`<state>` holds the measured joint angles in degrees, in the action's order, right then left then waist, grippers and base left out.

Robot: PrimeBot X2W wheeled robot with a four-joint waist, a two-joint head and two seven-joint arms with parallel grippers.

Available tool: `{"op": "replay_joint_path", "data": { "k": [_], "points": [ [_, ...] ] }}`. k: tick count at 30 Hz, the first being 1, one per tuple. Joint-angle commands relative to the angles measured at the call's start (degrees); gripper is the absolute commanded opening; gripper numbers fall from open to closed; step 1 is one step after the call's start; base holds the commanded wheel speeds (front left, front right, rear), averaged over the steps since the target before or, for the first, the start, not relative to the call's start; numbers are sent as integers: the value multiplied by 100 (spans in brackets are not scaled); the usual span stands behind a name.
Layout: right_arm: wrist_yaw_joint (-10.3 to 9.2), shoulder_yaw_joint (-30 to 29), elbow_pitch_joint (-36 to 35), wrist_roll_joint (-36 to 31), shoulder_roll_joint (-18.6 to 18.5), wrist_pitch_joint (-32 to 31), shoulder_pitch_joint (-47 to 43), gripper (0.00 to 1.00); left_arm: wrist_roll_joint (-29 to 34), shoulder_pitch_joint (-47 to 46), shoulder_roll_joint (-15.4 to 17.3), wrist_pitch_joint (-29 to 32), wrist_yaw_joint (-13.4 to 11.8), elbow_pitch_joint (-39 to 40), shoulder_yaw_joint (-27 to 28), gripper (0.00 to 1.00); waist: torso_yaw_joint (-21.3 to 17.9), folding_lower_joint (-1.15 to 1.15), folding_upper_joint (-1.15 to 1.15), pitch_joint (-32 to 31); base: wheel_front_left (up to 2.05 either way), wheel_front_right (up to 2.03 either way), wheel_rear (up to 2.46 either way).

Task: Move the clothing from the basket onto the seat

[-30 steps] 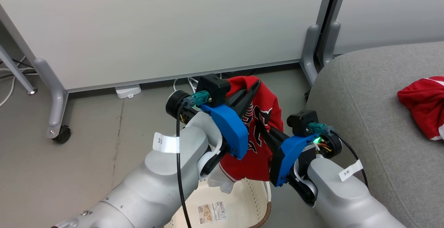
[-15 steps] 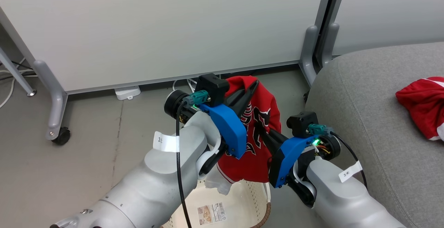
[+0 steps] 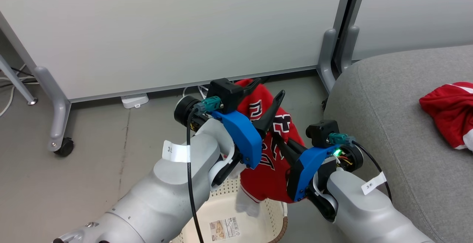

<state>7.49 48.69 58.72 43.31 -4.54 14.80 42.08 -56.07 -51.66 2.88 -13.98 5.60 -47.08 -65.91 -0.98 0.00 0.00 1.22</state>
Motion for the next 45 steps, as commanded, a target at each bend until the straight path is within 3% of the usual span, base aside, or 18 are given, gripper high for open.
{"op": "replay_joint_path", "data": {
  "k": [1,14,22,30,34,45],
  "points": [
    [1,27,11,39,-27,47,97,0,-42,-62,2,-33,-20,-19,-31,100,-4,0,0,-5,0,0,0],
    [1,11,-73,98,-97,54,81,0,157,341,141,-124,-98,103,211,100,-37,0,0,-2,0,0,0],
    [1,-91,-176,43,-178,54,7,0,1097,1352,587,-126,-338,1256,1297,100,-46,0,0,34,0,0,0],
    [1,-229,-243,-53,-242,52,-94,0,2546,2724,902,-128,-483,2386,2475,100,-25,0,0,42,0,0,0],
    [1,-263,-251,-83,-229,50,-147,0,3088,3314,895,-128,-463,2805,3079,100,-35,0,0,19,0,0,0],
    [1,-358,-360,-171,-237,50,-170,0,3856,4562,603,-129,-202,3232,4501,100,-77,0,0,32,0,0,0]
  ]
}}
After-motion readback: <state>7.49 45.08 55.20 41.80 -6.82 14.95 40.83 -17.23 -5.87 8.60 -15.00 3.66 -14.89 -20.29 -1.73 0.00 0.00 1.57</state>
